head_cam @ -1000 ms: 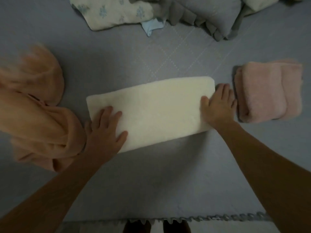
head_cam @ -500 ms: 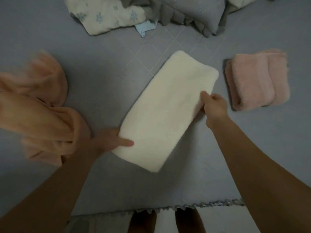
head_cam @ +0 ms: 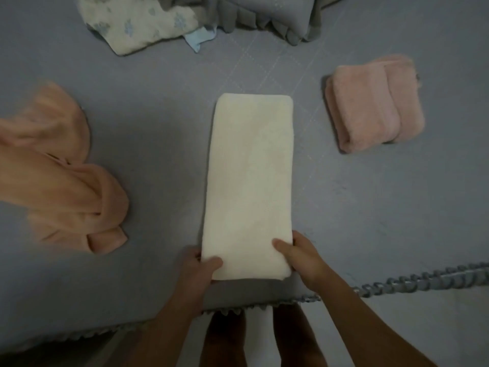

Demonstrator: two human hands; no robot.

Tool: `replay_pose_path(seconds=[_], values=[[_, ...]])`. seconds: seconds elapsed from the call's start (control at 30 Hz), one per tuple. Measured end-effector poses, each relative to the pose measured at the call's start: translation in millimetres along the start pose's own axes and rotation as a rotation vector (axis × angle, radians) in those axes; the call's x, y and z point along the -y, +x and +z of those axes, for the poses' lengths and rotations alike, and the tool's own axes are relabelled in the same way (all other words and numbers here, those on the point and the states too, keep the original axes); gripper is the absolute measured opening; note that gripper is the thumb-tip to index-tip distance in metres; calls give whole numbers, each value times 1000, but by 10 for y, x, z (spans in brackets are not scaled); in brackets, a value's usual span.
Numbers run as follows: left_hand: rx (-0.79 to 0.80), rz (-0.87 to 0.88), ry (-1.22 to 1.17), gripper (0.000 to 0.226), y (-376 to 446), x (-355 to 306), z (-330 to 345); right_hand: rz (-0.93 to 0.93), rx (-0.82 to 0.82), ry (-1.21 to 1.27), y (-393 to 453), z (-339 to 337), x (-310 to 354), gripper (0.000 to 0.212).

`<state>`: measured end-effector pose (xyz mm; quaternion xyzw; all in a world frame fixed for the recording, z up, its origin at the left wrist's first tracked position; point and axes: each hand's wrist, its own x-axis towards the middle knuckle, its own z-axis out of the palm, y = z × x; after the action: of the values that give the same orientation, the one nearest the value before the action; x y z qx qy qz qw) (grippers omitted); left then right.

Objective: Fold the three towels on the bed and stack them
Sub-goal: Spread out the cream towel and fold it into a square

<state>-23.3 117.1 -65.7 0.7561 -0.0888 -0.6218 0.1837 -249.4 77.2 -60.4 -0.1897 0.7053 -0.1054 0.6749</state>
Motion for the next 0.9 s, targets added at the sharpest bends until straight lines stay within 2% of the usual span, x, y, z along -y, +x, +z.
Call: replay_pose_path(seconds=[0.07, 0.17, 0.23, 0.33, 0.4, 0.47, 0.53, 0.57, 0.63, 0.67, 0.73, 0.8, 0.83, 0.9], values=[[75, -119, -73, 23, -131, -28, -18, 7, -4, -20, -163, -105, 34, 28], [247, -342, -256, 31, -395, -60, -52, 76, -20, -28, -447, -223, 114, 34], [311, -376, -314, 28, -565, -167, -71, 119, 27, 54, -563, -327, 222, 34], [259, -251, -356, 17, -559, -560, -75, 114, 78, 133, -530, -437, 627, 25], [206, -100, -403, 15, -381, -986, -23, 51, 71, 190, -352, -460, 1016, 9], [210, 44, -411, 16, -123, -1440, 62, -13, 83, 184, -104, -446, 1439, 5], [173, 189, -264, 28, 141, -1768, 181, -55, 41, 149, 138, -420, 1738, 18], [104, 283, -105, 32, 288, -1864, 233, -90, -6, 134, 267, -417, 1817, 17], [-93, 436, 242, 40, 550, -1917, 310, -222, -148, -32, 538, -436, 1820, 9], [-147, 455, 324, 44, 625, -1892, 331, -283, -207, -175, 634, -433, 1779, 10], [-128, 416, 258, 55, 664, -1775, 379, -376, -248, -372, 720, -390, 1659, 28], [-111, 467, 149, 73, 617, -1635, 430, -461, -220, -409, 744, -359, 1548, 45], [-114, 531, 162, 82, 577, -1562, 457, -488, -208, -413, 740, -356, 1516, 48], [-113, 617, 253, 91, 487, -1461, 528, -522, -202, -415, 740, -383, 1492, 35]])
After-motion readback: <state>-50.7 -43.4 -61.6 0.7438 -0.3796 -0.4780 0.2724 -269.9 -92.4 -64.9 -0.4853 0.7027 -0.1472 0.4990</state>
